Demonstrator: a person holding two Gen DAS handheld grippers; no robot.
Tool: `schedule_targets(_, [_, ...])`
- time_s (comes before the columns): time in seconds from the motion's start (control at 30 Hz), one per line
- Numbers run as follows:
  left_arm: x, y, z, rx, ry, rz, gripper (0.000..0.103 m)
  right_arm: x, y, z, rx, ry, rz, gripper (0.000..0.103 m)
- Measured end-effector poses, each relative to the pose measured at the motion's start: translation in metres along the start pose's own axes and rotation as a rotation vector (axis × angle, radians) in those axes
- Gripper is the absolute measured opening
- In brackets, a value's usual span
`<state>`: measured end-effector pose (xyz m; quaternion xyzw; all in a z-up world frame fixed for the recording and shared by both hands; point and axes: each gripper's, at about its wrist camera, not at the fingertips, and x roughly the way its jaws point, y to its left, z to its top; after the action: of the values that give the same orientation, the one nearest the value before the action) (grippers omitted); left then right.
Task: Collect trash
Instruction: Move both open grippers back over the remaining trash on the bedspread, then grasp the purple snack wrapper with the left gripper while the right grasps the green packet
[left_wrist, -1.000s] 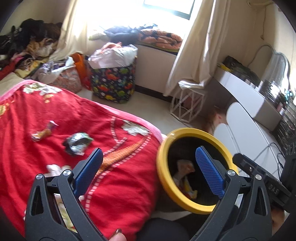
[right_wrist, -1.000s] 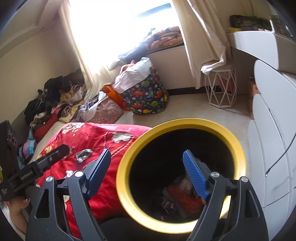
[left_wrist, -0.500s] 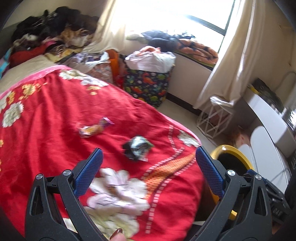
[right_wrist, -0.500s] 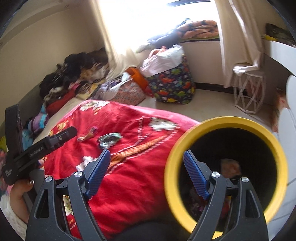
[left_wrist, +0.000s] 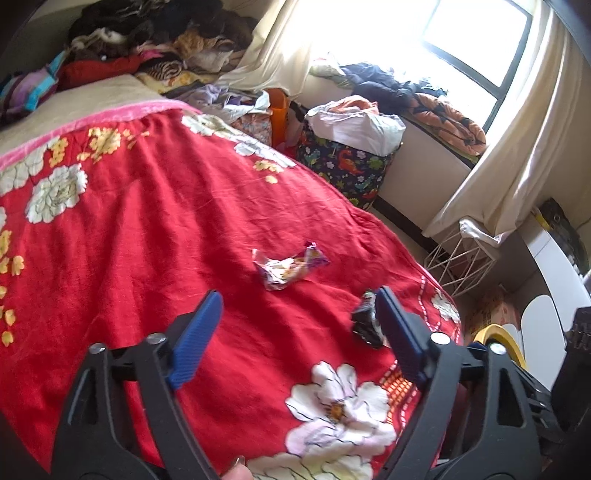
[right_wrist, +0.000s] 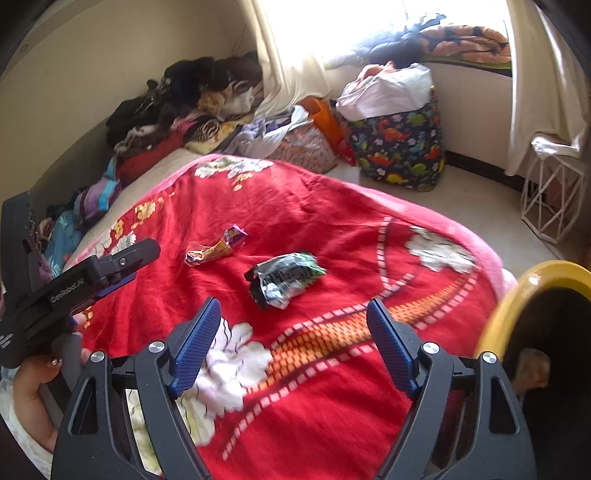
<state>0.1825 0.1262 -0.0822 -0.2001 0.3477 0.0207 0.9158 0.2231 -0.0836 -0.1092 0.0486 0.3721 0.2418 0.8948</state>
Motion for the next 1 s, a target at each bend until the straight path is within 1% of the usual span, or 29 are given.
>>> schedule_targets(0.07, [0.007, 0.007, 0.002, -0.021, 0.017, -0.01, 0.063, 0.02, 0.002, 0.006, 0.017, 0.023, 0.007, 0.079])
schedule_targets(0.2, [0.02, 0.016, 0.006, -0.041, 0.043, -0.029, 0.055, 0.05, -0.003, 0.014, 0.074, 0.059, 0.008, 0.079])
schedule_targets(0.27, [0.028, 0.018, 0.009, -0.048, 0.057, -0.035, 0.049, 0.065, -0.008, 0.017, 0.109, 0.082, 0.009, 0.079])
schedule_targets(0.3, [0.032, 0.019, 0.01, -0.05, 0.063, -0.04, 0.048, 0.072, -0.01, 0.019, 0.121, 0.089, 0.006, 0.078])
schedule_targets(0.4, [0.043, 0.02, 0.012, -0.066, 0.085, -0.05, 0.042, 0.092, -0.014, 0.022, 0.143, 0.126, 0.0, 0.076])
schedule_targets(0.43, [0.047, 0.022, 0.013, -0.076, 0.09, -0.052, 0.041, 0.096, -0.015, 0.022, 0.146, 0.135, 0.001, 0.07])
schedule_targets(0.47, [0.05, 0.022, 0.013, -0.083, 0.095, -0.054, 0.04, 0.102, -0.015, 0.022, 0.145, 0.146, 0.009, 0.062])
schedule_targets(0.5, [0.052, 0.022, 0.013, -0.085, 0.096, -0.053, 0.039, 0.104, -0.015, 0.021, 0.139, 0.153, 0.017, 0.058])
schedule_targets(0.53, [0.056, 0.021, 0.014, -0.086, 0.101, -0.048, 0.037, 0.106, -0.013, 0.021, 0.131, 0.158, 0.025, 0.047])
schedule_targets(0.6, [0.062, 0.022, 0.014, -0.091, 0.108, -0.039, 0.033, 0.106, -0.012, 0.018, 0.115, 0.162, 0.042, 0.039])
schedule_targets(0.63, [0.065, 0.022, 0.014, -0.094, 0.114, -0.032, 0.027, 0.103, -0.012, 0.016, 0.109, 0.154, 0.048, 0.037])
schedule_targets(0.67, [0.067, 0.021, 0.014, -0.095, 0.117, -0.026, 0.021, 0.101, -0.011, 0.014, 0.107, 0.148, 0.053, 0.037])
schedule_targets(0.7, [0.069, 0.02, 0.013, -0.094, 0.12, -0.016, 0.018, 0.098, -0.011, 0.012, 0.109, 0.144, 0.059, 0.036])
schedule_targets(0.73, [0.069, 0.02, 0.012, -0.094, 0.122, -0.01, 0.01, 0.095, -0.011, 0.01, 0.113, 0.139, 0.066, 0.036])
schedule_targets(0.77, [0.069, 0.02, 0.011, -0.094, 0.124, -0.006, 0.007, 0.089, -0.012, 0.007, 0.119, 0.131, 0.071, 0.036])
schedule_targets(1.0, [0.056, 0.009, 0.004, -0.065, 0.116, -0.025, 0.005, 0.054, -0.015, -0.005, 0.117, 0.094, 0.084, 0.036])
